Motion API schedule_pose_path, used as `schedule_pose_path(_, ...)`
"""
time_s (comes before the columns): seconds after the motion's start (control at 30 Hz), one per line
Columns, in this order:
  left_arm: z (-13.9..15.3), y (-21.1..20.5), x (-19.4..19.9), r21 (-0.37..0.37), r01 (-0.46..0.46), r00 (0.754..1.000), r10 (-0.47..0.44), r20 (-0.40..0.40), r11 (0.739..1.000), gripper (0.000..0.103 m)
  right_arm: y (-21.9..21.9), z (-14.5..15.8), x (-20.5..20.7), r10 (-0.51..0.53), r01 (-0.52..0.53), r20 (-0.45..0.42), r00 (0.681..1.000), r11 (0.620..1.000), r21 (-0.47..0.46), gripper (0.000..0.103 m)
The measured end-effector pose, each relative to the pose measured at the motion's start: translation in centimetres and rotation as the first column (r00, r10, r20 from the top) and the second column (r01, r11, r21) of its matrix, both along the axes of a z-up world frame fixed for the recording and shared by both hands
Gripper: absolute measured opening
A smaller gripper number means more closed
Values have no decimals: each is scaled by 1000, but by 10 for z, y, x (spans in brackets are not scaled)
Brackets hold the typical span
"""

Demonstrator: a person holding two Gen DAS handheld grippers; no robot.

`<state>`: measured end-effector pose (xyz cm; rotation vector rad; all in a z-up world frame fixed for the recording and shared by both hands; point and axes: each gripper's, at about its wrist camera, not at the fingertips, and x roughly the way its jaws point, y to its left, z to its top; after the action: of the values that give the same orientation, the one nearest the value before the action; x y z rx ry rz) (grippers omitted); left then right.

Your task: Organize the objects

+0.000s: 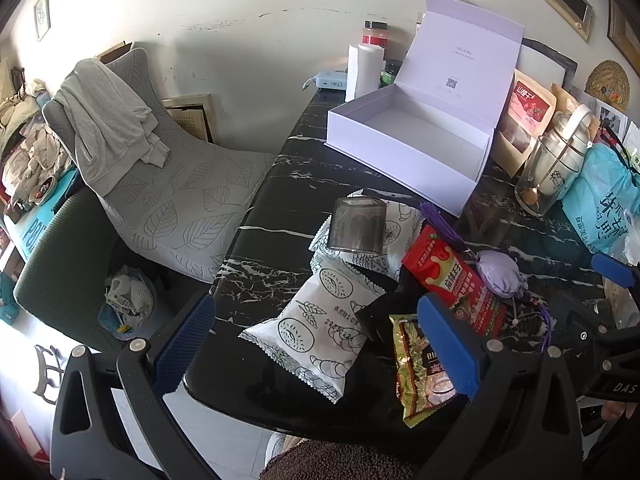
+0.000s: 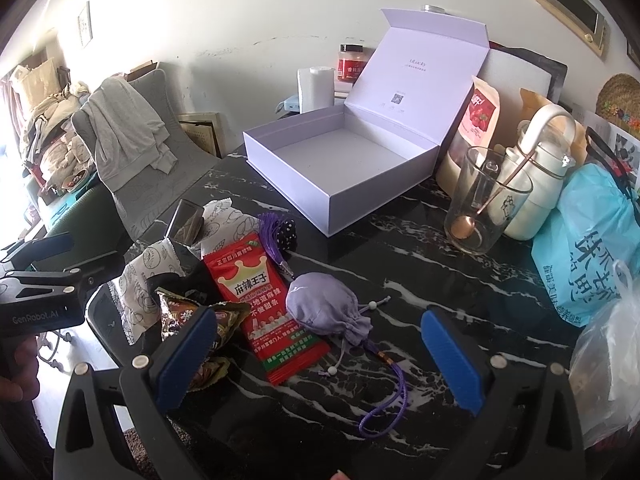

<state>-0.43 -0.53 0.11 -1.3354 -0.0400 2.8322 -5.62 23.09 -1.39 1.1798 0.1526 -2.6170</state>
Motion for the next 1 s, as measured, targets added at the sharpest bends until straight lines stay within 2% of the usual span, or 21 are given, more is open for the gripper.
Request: schedule_pose_path(1.0,0,2,7,6,-2,1000,2,4,1000,101,1,2,8,6,-6,2,1000,1000,-3,102)
